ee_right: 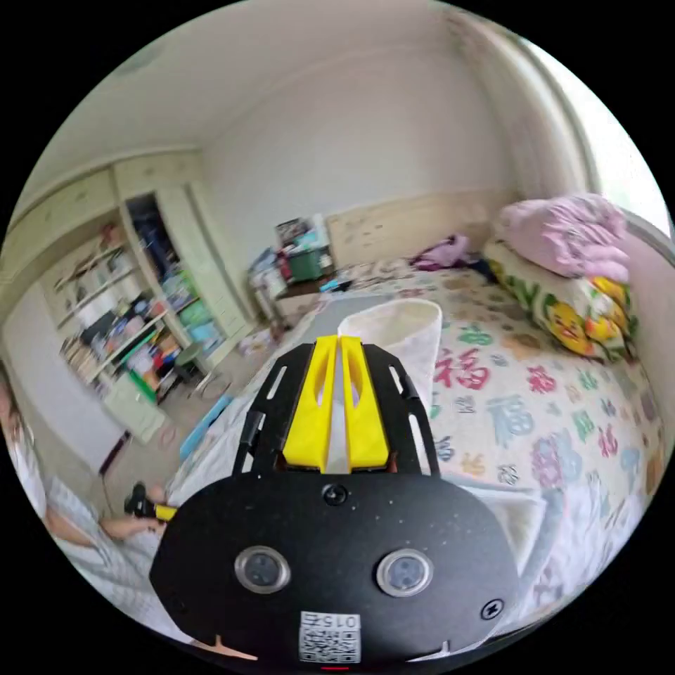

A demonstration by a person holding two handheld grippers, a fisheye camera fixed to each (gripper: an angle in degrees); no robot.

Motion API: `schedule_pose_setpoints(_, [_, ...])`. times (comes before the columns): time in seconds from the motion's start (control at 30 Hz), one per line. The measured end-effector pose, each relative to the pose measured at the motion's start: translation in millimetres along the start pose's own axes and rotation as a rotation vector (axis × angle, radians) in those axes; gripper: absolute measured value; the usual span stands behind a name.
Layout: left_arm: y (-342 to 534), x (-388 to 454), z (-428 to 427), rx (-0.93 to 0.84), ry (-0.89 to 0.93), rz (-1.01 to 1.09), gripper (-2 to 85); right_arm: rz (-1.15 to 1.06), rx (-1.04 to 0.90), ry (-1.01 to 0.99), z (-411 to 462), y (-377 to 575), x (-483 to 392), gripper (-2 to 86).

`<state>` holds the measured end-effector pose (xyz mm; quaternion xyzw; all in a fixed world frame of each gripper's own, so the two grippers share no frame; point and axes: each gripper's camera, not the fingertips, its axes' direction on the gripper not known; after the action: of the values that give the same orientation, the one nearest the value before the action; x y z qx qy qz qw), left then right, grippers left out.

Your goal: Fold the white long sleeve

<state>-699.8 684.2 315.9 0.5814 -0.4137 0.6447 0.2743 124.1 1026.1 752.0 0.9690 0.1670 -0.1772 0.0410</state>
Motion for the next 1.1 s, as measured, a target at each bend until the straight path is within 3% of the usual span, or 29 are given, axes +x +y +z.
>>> schedule_pose_setpoints(0.1, [8,-45,-3,0.18,0.394,-0.15,7.2,-0.196,-0.169,-0.23,60,39,-123,0.3])
schedule_pose_setpoints(0.17, [17,-86,14,0.344,0.761,-0.286,10.2,-0.26,-0.301,-0.393,106,107,-202,0.2])
schedule_pose_setpoints(0.27, [24,-122,61,0.416,1.04,-0.431,13.3,-0.22,-0.42,-0.426,162,213,-265,0.1])
schedule_pose_setpoints(0.37, [28,-138,103,0.418,1.183,-0.532,16.8,-0.106,-0.512,-0.406,199,305,-294,-0.1])
schedule_pose_setpoints(0.57, [33,-141,145,0.387,1.198,-0.62,17.4,0.043,-0.568,-0.33,202,387,-323,-0.4])
schedule_pose_setpoints(0.8, [24,-145,154,0.375,1.083,-0.614,13.5,0.017,-0.563,-0.265,182,392,-338,2.2])
schedule_pose_setpoints(0.9, [32,-152,148,0.43,1.016,-0.626,11.2,-0.007,-0.54,-0.121,188,387,-348,6.5])
schedule_pose_setpoints(1.1, [30,-160,147,0.37,0.94,-0.577,11.5,0.098,-0.525,-0.146,227,388,-362,8.5])
